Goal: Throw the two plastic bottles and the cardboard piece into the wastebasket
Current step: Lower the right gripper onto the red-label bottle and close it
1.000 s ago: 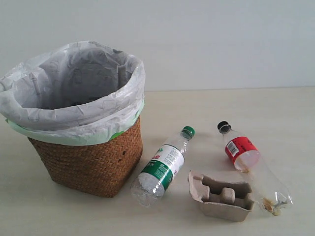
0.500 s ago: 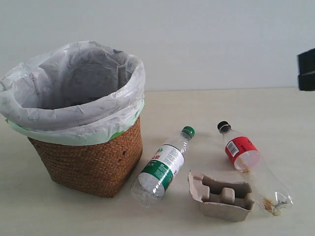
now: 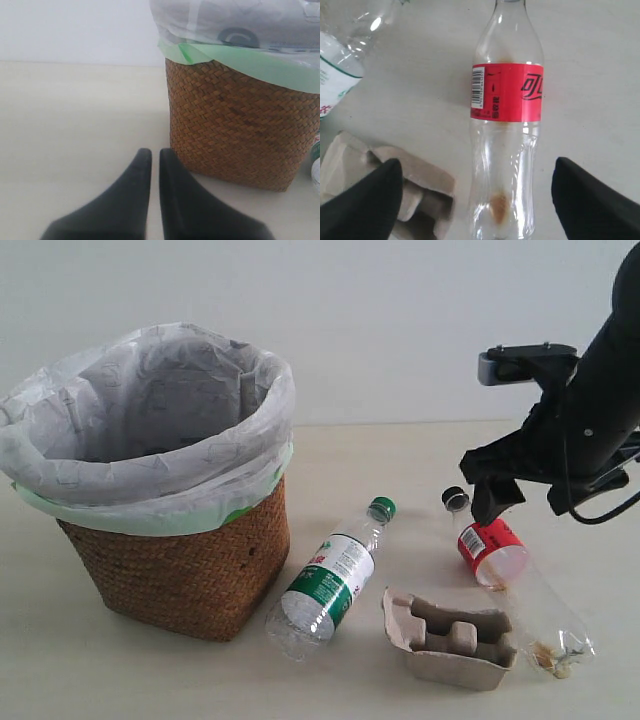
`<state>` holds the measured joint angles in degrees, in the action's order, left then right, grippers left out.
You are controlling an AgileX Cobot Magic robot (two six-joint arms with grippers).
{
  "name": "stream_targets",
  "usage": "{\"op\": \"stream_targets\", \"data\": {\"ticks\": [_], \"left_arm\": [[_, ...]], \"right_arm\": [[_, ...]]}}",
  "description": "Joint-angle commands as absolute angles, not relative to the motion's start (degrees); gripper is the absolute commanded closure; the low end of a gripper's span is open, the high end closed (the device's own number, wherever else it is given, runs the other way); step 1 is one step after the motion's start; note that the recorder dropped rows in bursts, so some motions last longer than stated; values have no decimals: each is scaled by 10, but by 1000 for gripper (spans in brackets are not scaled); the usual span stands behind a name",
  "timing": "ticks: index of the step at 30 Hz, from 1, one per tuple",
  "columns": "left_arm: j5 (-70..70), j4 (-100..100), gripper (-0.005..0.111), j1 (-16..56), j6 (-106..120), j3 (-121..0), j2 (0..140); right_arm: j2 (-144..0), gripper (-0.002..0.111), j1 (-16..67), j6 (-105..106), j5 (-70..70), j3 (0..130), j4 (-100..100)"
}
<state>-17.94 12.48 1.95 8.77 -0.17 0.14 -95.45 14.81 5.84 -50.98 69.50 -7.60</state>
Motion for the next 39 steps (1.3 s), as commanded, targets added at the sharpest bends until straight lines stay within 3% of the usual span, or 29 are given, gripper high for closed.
{"op": "stream_targets", "data": {"ticks": [1, 27, 29, 36, 39], "left_arm": [[-179, 124, 101, 18, 83, 0, 0], [-179, 124, 101, 18, 83, 0, 0], [-179, 124, 101, 18, 83, 0, 0], [-179, 124, 101, 18, 83, 0, 0], [-179, 124, 101, 18, 83, 0, 0]], "right_arm": [[-982, 36, 149, 72, -476, 699, -63], [-1126, 38, 149, 73, -400, 698, -18], [-1126, 49, 149, 73, -408, 698, -6], [-1126, 104, 149, 70, -429, 698, -5], [-1119, 108, 149, 70, -442, 699, -5]]}}
